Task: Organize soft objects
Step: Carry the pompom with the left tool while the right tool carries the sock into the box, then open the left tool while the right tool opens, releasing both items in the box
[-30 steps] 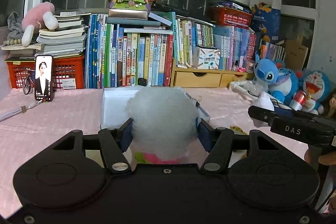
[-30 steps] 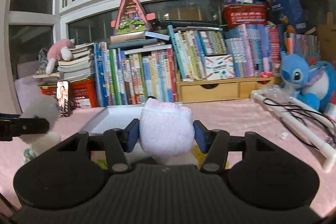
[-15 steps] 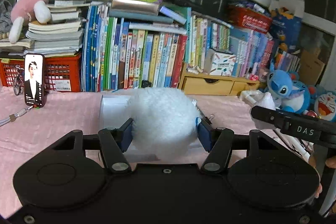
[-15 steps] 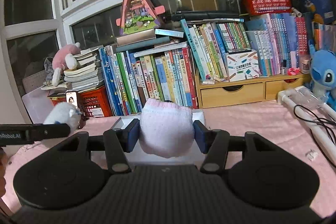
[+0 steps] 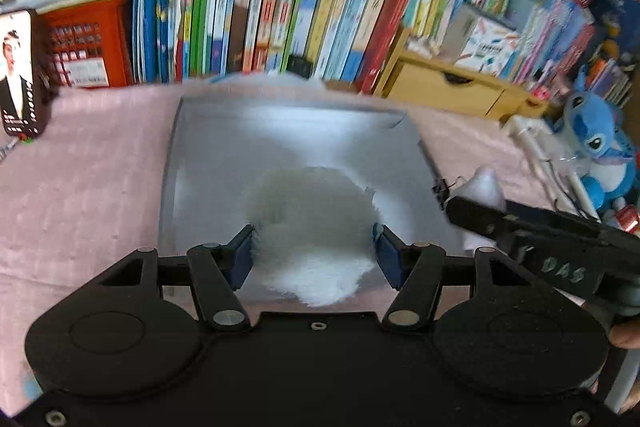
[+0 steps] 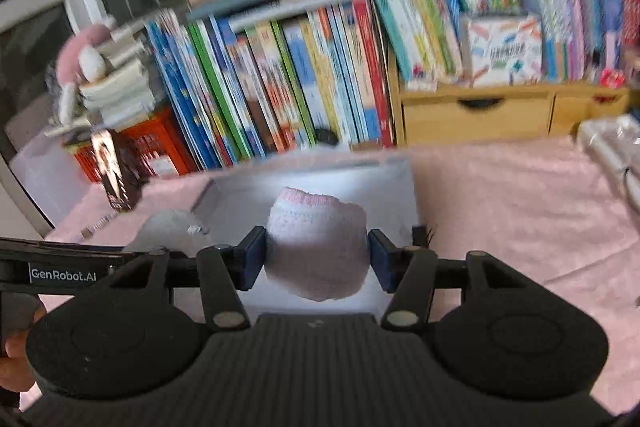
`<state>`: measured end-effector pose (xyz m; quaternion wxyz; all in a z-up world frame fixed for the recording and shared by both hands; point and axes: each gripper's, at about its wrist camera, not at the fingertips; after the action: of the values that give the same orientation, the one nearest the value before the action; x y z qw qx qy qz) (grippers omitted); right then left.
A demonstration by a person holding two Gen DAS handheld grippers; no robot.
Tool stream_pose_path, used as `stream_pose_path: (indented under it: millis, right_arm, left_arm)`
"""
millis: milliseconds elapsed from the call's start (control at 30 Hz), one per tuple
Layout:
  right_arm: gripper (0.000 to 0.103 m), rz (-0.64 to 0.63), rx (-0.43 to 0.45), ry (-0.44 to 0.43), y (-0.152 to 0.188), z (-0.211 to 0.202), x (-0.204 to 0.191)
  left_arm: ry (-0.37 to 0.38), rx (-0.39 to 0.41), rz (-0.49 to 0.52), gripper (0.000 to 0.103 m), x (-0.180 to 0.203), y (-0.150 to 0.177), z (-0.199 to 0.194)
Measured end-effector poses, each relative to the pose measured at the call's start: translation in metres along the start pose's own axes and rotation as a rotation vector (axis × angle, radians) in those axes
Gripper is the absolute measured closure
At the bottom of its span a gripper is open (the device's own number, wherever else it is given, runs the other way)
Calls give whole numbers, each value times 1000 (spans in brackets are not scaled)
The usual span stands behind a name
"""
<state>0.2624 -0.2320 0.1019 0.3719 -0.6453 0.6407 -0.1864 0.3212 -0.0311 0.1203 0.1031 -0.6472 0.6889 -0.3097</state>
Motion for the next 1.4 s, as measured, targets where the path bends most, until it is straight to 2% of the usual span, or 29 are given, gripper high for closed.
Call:
stream_pose_path:
  millis: [200, 367, 567, 1067, 1167, 1233, 1400]
  right_arm:
    - [44, 0, -117, 35, 4, 50, 0]
    - [44, -14, -195, 45, 8, 77, 1]
    - [43, -23, -271, 71, 12, 99, 1]
    - [41, 19, -306, 77, 10, 111, 7]
    - [33, 19, -302, 77, 9, 108, 8]
    - [31, 21, -298, 81, 7, 106, 8]
    - [24, 18, -278, 78, 4, 96, 9]
  left_arm:
    - [-40, -79, -3, 43, -3, -8, 41]
    - [-44, -146, -48, 43, -10, -11, 68]
    - [-64, -174, -67, 43, -15, -11, 89]
    - [-43, -196, -101, 42, -21, -12, 102]
    - [-61, -177, -103, 34, -23, -13, 99]
    - [-93, -147, -83, 20, -22, -13, 94]
    - [-73, -121, -78, 17, -25, -14, 79]
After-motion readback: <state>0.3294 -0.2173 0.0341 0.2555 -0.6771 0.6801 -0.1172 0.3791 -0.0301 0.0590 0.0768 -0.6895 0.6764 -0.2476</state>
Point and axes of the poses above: each gripper's, at about its wrist camera, not at the fingertips, and z roughly the way its jaws point, x to its right, y to its underside, and after that the axes turned 2 degrees about -z, right-handed
